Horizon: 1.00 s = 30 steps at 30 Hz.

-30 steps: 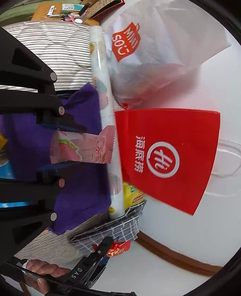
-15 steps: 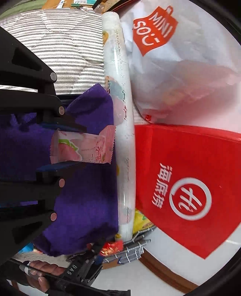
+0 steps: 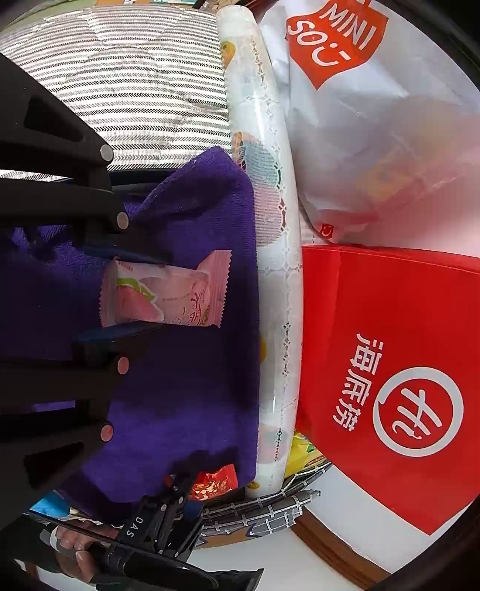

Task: Organize snacks
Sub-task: 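Open the right tool to drop the red packet while the left tool releases the pink candy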

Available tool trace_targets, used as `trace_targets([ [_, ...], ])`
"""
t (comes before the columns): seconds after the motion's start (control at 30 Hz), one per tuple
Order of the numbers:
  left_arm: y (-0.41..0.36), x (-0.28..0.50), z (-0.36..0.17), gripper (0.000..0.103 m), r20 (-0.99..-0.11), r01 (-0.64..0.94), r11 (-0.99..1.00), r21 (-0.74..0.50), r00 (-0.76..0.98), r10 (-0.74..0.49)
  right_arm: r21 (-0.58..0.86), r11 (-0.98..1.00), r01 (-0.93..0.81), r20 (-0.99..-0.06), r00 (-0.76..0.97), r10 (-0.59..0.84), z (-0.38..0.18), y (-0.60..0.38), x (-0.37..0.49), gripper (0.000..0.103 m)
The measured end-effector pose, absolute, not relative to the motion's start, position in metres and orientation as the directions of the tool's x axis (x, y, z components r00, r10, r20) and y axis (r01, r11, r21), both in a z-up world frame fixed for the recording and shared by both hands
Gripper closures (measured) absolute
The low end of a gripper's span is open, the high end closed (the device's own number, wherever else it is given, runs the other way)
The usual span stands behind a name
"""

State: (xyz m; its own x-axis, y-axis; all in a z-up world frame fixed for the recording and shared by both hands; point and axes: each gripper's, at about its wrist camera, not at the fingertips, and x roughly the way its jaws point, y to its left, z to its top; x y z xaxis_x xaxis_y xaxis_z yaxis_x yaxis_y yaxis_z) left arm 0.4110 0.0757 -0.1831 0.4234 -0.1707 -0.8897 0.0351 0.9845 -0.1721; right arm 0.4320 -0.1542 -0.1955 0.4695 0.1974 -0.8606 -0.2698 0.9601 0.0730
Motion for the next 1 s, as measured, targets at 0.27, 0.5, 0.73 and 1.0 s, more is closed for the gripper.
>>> trace_targets([
  [0.27,0.075,0.413,-0.184,0.075,-0.892,0.037,0.984,-0.173,0.418,-0.172,0.071,0.953,-0.295,-0.869,0.451,0.204,-0.199,-0.151,0.439,0.051],
  [0.5,0.074,0.413,-0.18,0.066,-0.892,0.043,0.981,-0.191,0.41,-0.192,0.07,0.958,-0.278,-0.844,0.496,0.205,-0.176,-0.152,0.434,0.039],
  [0.73,0.071,0.409,-0.162,0.04,-0.876,0.053,0.982,-0.182,0.444,-0.187,0.064,0.965,-0.256,-0.799,0.566,0.203,-0.143,-0.158,0.42,0.03],
  [1.0,0.069,0.4,-0.136,0.034,-0.86,0.054,0.985,-0.166,0.48,-0.171,0.019,0.98,-0.196,-0.732,0.666,0.147,-0.107,-0.159,0.394,0.018],
])
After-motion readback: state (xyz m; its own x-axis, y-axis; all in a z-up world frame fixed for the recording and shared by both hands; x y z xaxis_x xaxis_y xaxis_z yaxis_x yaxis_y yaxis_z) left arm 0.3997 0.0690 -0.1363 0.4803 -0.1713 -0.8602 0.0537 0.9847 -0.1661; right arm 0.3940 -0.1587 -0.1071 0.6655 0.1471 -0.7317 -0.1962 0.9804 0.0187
